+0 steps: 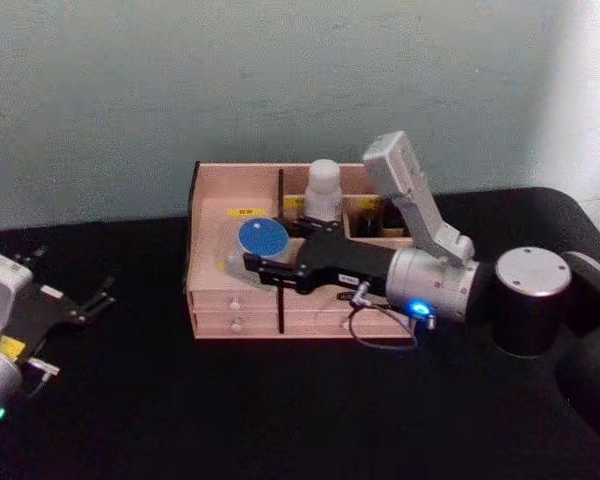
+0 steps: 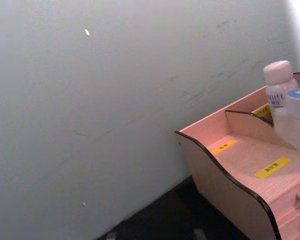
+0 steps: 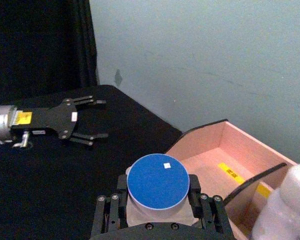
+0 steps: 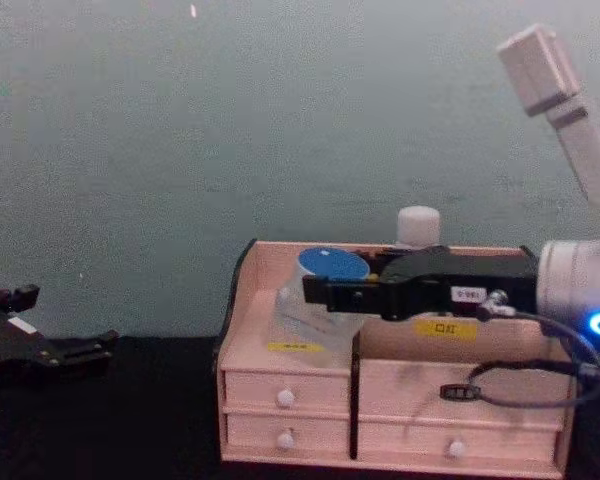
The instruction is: Pick up the facial cleanser and watermelon frost from the table and place them into the tiered storage box.
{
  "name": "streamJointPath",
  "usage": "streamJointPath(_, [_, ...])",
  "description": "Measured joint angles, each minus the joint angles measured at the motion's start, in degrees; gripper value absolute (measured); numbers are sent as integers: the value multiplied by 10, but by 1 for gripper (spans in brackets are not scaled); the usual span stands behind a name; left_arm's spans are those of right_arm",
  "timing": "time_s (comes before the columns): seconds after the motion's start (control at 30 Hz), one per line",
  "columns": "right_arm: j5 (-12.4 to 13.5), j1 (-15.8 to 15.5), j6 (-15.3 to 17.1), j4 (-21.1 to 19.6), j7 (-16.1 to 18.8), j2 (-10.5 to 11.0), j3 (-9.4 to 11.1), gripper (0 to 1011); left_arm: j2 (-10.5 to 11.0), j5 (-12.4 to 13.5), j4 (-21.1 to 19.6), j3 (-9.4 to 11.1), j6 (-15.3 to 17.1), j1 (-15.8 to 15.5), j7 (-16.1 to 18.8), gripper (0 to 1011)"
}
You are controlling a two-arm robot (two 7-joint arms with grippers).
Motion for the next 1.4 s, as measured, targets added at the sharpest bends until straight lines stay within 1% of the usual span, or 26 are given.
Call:
streamJointPath(0.07, [-2,6,1,8,-2,-6,-2,710,0,0,0,0,0,0,0,1001])
streamJointPath(0.17, [-8,20,3,30,-7,-21,-6,710,0,0,0,0,0,0,0,1001])
streamJointPath(0.23, [-10,24,3,37,-8,-27,-8,710,0,0,0,0,0,0,0,1002])
streamJointPath(0.43, [-21,47,2,81,-11,-54,-14,708,0,0,0,0,0,0,0,1001])
streamJointPath(0.47, [-21,47,2,81,-11,-54,-14,708,0,0,0,0,0,0,0,1001])
streamJointPath(0.57, [-30,60,-2,110,-14,-69,-17,710,0,0,0,0,0,0,0,1001])
streamJointPath(0.9, [-48,87,-10,171,-22,-102,-13,710,0,0,0,0,0,0,0,1001])
streamJointPath(1.2, [-60,98,-11,200,-29,-118,-2,710,0,0,0,0,0,0,0,1001])
streamJointPath(1.4, [-66,98,-8,202,-35,-121,4,710,0,0,0,0,0,0,0,1001])
